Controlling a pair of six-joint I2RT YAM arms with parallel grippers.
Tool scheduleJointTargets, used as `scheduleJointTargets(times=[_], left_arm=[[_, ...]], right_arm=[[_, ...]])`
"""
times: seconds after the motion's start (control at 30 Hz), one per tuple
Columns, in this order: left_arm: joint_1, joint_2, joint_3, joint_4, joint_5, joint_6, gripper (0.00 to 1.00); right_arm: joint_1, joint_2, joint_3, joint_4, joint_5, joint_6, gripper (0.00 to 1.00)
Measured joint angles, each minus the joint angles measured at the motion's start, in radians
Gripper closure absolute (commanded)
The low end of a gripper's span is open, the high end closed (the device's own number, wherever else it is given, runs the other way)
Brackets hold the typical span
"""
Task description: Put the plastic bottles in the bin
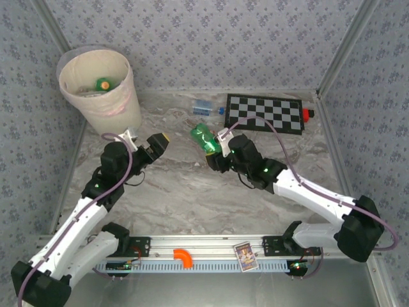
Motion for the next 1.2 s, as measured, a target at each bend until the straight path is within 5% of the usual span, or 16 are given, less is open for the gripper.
scheduleJointTargets(times=[0.37, 0.63, 1.2], left_arm=[[-0.086, 0.147, 0.000, 0.230, 0.116, -0.049, 0.03], [-0.201, 0.212, 0.022, 0.291, 0.122, -0.005, 0.04], [-0.256, 0.308, 0.063, 0.369, 0.096, 0.003, 0.20]], right_arm=[[0.078, -0.068, -0.003, -0.003, 0.027, 0.008, 0.60], [0.109, -0.068, 0.004, -0.013, 0.053, 0.008, 0.59], [0.169, -0.044, 0.043, -0.023, 0.082, 0.007, 0.57]])
